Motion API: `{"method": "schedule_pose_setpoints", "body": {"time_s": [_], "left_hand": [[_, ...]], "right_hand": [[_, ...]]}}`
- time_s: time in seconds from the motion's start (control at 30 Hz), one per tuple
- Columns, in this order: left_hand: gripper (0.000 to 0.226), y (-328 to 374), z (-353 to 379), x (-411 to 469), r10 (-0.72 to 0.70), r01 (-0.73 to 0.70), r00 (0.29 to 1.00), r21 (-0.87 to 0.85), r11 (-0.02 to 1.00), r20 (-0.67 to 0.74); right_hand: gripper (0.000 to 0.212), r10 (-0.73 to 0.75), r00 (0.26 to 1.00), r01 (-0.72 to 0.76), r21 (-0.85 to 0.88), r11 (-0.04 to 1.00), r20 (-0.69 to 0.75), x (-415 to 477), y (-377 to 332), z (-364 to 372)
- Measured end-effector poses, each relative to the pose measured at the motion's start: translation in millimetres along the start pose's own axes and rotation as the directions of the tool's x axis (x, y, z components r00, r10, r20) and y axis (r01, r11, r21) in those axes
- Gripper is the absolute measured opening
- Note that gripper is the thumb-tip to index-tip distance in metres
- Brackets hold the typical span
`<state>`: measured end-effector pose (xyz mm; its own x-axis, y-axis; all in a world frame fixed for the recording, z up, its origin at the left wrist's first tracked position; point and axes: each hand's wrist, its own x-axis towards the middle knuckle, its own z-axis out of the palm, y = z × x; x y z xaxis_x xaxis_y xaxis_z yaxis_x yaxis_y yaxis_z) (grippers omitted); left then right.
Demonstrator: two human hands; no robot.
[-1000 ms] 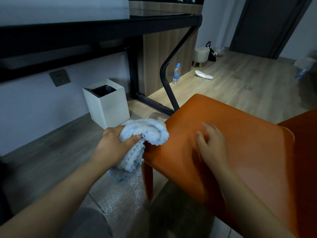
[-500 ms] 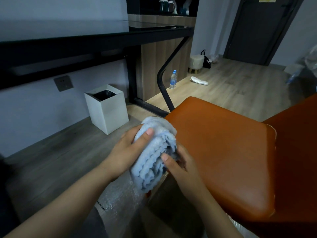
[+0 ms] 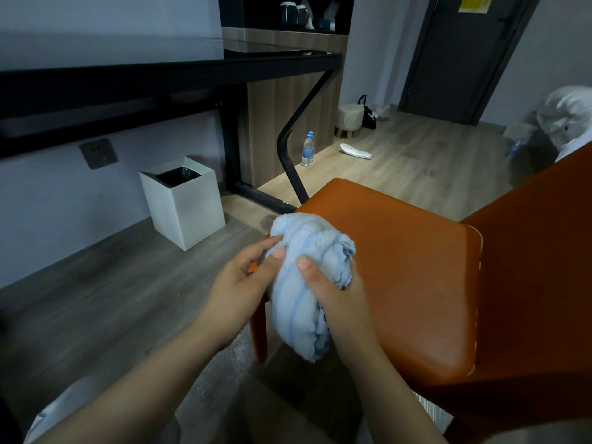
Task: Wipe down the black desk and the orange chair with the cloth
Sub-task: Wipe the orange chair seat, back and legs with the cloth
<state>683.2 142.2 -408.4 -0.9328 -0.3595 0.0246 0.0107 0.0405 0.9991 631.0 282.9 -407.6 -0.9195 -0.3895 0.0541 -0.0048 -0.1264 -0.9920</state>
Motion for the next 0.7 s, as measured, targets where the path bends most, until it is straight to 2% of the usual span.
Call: {"method": "schedule_pose_setpoints", "body": {"time_s": [0.07,0.3,0.37,0.5,0.7], "left_hand": [[0.031,1.2,-0.5,0.4,-0.007,0.008,1.0,-0.053,0.999,0.025],[0.03,0.2,2.9,-3.4,-0.012,0.013,0.996,-0.011,1.0,0.084],[0.032,0.2,5.3,-5.3,-0.03,0.031,0.997,-0.009,0.999,0.076],[0.04,5.8,11.0,-11.9,-0.074,0.08,0.993,-0.061,0.995,0.095],[0.039,-1.6,16.2,-20.8,-0.119,0.137,0.983,-0.121,0.983,0.142]], "right_hand": [[0.076,-0.021,1.0,0.021,0.0,1.0,-0.015,-1.4,-2.1,-1.5],[0.035,-0.071,0.996,0.071,-0.002,0.997,-0.054,0.3,13.9,-20.2],[0.035,-0.067,0.997,0.067,0.003,0.998,-0.049,-0.2,16.0,-24.1],[0.05,-0.043,0.999,0.042,0.014,0.999,0.02,-4.2,12.8,-25.1],[0.05,-0.053,0.997,0.05,0.049,0.998,0.052,-17.3,15.8,-29.8]]}}
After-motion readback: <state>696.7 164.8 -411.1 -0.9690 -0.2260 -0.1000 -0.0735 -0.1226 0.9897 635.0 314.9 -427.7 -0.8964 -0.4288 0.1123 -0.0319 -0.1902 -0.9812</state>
